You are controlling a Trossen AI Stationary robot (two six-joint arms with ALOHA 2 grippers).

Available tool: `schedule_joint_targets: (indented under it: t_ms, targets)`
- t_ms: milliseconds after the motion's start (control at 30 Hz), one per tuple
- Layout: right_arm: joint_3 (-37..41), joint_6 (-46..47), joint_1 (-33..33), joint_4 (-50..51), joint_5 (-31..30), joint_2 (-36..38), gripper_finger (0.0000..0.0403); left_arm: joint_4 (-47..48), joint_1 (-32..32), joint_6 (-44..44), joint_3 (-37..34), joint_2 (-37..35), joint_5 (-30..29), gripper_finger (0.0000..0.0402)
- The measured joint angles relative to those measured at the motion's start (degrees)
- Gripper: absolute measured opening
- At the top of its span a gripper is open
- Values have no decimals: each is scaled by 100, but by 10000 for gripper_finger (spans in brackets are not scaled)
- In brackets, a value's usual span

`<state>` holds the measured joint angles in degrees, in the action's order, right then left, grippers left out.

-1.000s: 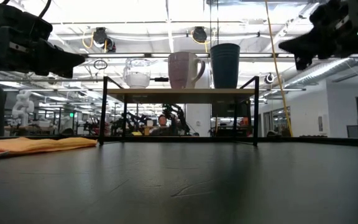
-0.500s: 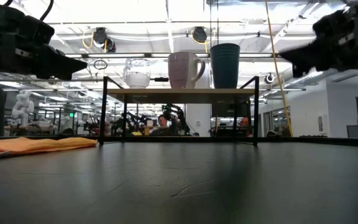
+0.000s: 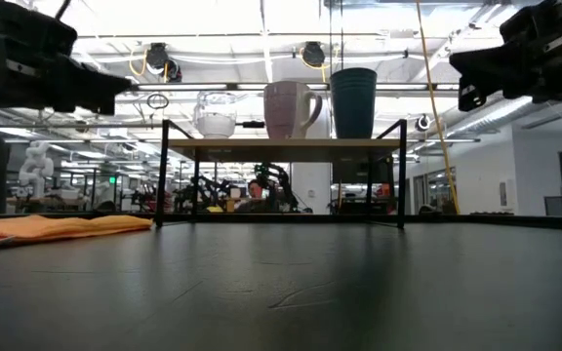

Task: Stack small to large cups/mugs on shelf
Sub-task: Return to Home Position

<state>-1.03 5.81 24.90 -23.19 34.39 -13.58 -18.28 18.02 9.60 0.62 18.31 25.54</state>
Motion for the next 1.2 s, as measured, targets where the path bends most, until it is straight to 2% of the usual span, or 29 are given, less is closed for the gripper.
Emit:
schedule_joint_targets:
  t_ms: [100,267,333,433,700,900,1000,1200]
  targets:
    - [3,50,-228,-14,-2,2,0,-221,-330,48,0,1,-119,1]
    - [8,13,-789,-13,-496,-7,0,-127,-539,48,59,2,-1102,1]
    - [8,-73,-1050,-13,-630,-47,0,78,-537,46,126,0,-1291,1]
    - [8,-163,-1439,-16,-964,-144,0,427,-536,82,183,1,-1353,1]
    - [12,-477,-2471,-122,-1776,-466,0,529,-529,134,195,0,-1508,1]
    - [14,-885,-3217,-222,-2146,-575,0,668,-530,190,195,0,-1509,1]
    - [14,-1194,-3422,-214,-2563,-564,0,650,-531,170,195,0,-1508,1]
    - [14,-1206,-3391,500,-2632,-562,0,674,-529,123,195,0,-1399,1]
